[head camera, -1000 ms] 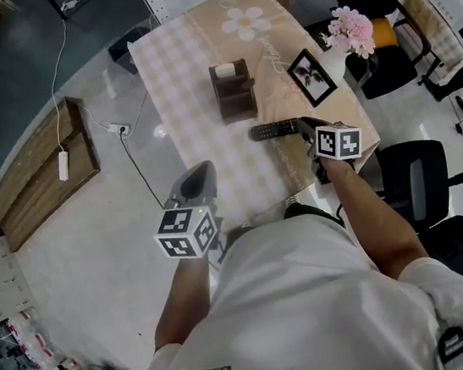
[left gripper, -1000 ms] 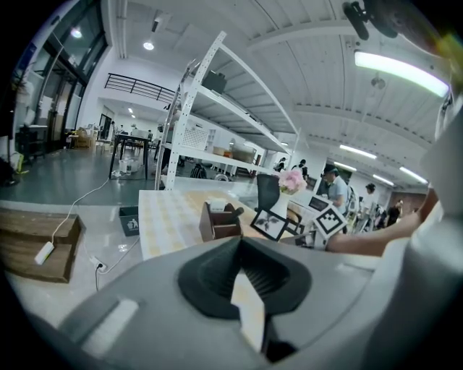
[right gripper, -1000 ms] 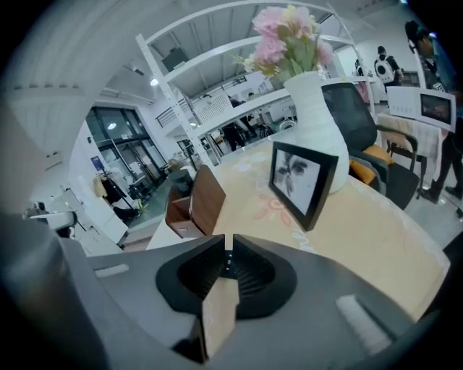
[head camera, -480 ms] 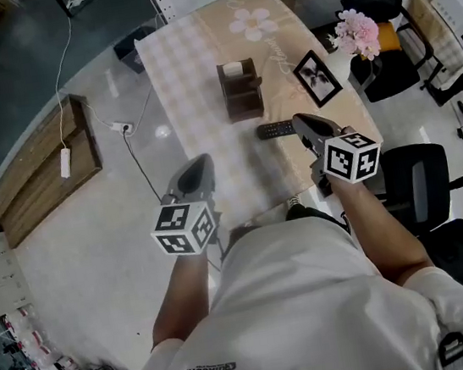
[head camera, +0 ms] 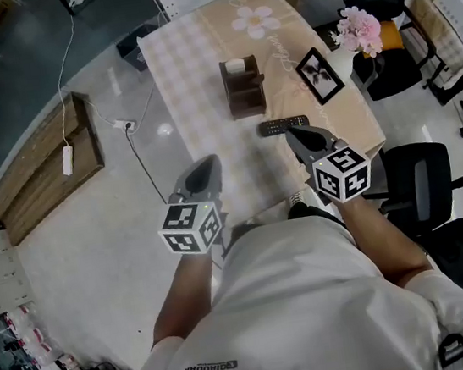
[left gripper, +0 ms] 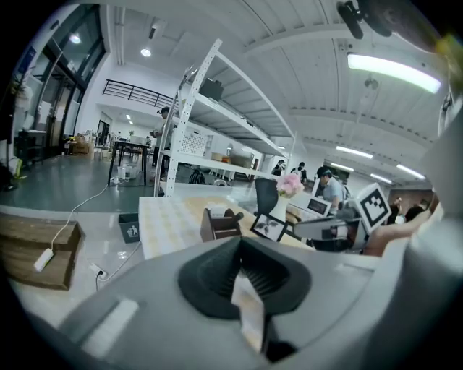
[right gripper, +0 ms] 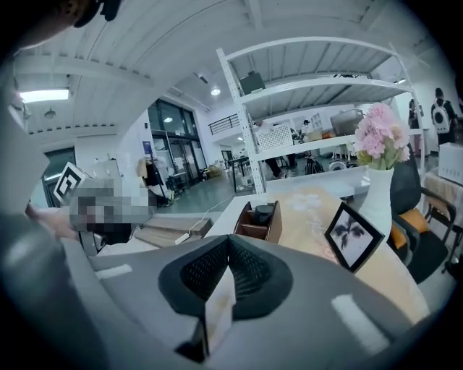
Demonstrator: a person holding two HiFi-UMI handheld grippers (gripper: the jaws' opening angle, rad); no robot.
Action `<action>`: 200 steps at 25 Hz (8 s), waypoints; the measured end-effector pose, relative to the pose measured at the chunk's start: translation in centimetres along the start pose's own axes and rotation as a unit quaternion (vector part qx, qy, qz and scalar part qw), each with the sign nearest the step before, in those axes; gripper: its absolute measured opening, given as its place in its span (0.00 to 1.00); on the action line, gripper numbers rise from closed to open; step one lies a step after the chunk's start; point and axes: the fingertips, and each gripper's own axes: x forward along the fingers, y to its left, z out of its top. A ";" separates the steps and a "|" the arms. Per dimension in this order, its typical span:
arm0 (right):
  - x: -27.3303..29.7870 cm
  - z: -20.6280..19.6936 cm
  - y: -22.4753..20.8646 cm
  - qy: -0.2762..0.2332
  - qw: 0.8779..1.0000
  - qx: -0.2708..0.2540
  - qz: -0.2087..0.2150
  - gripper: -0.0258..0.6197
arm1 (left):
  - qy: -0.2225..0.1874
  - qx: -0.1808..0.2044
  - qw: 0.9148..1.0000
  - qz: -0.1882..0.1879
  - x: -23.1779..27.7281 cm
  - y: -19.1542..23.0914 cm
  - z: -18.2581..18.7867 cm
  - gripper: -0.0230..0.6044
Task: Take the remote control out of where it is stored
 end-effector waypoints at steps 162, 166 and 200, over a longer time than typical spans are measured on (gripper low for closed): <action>1.0 -18.0 -10.6 0.297 0.881 -0.350 0.117 0.36 | 0.072 -0.023 0.997 0.004 3.5 -2.6 -3.8 0.04; 1.1 -17.9 -10.6 0.299 0.881 -0.349 0.115 0.38 | 0.070 -0.025 0.997 0.008 3.3 -2.4 -3.9 0.04; 0.1 1.5 0.8 -0.023 0.995 0.055 0.078 0.05 | -0.002 -0.002 1.000 -0.001 1.4 -0.7 0.1 0.04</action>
